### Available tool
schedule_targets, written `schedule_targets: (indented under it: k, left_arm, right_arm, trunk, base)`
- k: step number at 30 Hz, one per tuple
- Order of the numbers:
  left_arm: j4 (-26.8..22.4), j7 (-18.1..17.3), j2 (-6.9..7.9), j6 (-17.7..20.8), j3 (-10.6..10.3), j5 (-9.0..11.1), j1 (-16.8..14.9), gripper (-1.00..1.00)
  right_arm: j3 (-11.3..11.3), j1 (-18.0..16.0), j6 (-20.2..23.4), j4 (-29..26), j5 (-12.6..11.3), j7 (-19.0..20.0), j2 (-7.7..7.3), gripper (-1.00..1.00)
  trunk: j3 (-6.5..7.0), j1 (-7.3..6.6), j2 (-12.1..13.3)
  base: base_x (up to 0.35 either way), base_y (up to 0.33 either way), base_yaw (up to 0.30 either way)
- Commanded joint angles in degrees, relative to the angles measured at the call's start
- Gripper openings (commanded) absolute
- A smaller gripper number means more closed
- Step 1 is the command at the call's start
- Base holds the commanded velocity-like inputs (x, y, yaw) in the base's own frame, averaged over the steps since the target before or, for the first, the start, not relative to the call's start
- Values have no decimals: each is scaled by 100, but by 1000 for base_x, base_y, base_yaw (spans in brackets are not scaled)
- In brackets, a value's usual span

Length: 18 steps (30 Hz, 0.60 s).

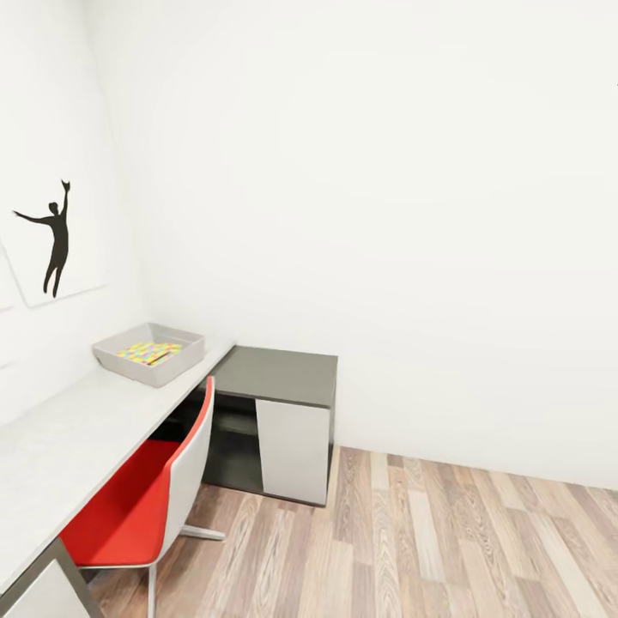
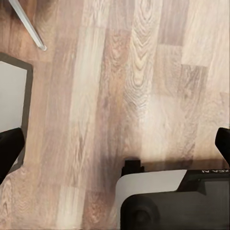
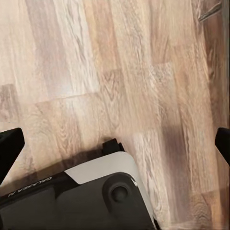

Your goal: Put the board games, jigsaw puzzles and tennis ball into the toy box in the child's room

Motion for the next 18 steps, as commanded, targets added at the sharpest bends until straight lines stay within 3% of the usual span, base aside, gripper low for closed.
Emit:
schedule_targets:
  k: [1, 9, 18]
  left_arm:
    - [3, 24, 19, -128, -53, 45, 121, 100]
    - [12, 46, 78, -424, -52, 33, 536, 100]
    - [55, 48, 69, -455, -42, 59, 752, 100]
  right_arm:
    - [40, 66, -7, 12, -32, -28, 0, 100]
    - [72, 343, -160, 59, -32, -24, 17, 100]
    - [368, 436, -342, 107, -37, -23, 78, 100]
  trunk:
    - [-5, 2, -3]
    - [-40, 2, -3]
    - [-83, 2, -3]
  base:
    - [0, 0, -239]
    - [0, 0, -245]
    - [0, 0, -227]
